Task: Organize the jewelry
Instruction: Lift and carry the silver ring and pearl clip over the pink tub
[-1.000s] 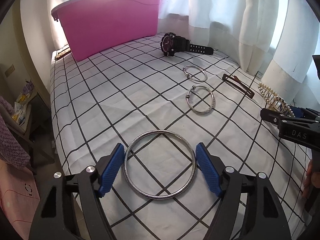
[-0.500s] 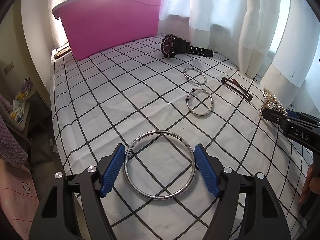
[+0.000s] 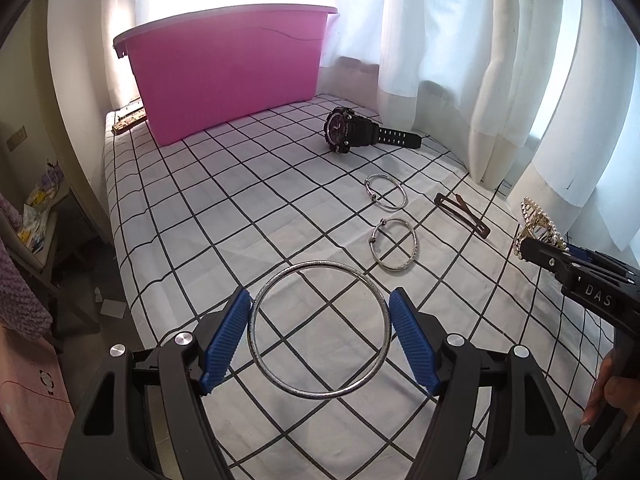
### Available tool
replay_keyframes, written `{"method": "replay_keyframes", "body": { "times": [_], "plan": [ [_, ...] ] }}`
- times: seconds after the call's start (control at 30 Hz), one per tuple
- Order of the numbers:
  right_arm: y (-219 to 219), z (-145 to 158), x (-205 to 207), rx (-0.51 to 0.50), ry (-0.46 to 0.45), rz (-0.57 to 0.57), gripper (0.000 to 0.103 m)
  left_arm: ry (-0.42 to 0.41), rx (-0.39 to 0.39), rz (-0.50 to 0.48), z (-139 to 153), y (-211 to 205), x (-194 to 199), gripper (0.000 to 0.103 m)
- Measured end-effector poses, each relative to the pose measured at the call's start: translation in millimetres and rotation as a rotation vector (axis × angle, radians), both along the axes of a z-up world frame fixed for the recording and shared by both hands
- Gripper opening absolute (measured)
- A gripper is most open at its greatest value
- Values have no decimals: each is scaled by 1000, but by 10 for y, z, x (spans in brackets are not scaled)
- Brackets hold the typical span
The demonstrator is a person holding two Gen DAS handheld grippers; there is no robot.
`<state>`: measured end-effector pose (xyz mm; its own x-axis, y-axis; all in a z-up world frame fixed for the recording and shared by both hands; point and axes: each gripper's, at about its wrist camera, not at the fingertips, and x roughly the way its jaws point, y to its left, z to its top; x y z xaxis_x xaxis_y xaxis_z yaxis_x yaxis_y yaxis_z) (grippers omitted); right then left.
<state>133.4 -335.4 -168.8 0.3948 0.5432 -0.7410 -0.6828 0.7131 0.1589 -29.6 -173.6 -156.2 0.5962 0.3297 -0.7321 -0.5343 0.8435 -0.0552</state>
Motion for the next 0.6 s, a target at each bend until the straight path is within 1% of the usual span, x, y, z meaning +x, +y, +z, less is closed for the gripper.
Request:
{"method": "replay_keyframes", "body": {
  "times": [0.17, 0.27, 0.47, 0.6],
  "plan": [
    [26, 156, -64, 20, -1, 2, 41, -19, 8, -2, 208, 64, -2, 69],
    [62, 298, -105, 39, 0, 5, 41, -34, 21, 2, 388, 124, -26, 69],
    [195, 711, -189, 86, -24, 36, 41, -73, 45, 10, 863, 287, -56, 69],
    [366, 1038, -229, 122, -46, 52, 41, -104, 69, 17, 1209, 459, -65, 69]
  ]
}}
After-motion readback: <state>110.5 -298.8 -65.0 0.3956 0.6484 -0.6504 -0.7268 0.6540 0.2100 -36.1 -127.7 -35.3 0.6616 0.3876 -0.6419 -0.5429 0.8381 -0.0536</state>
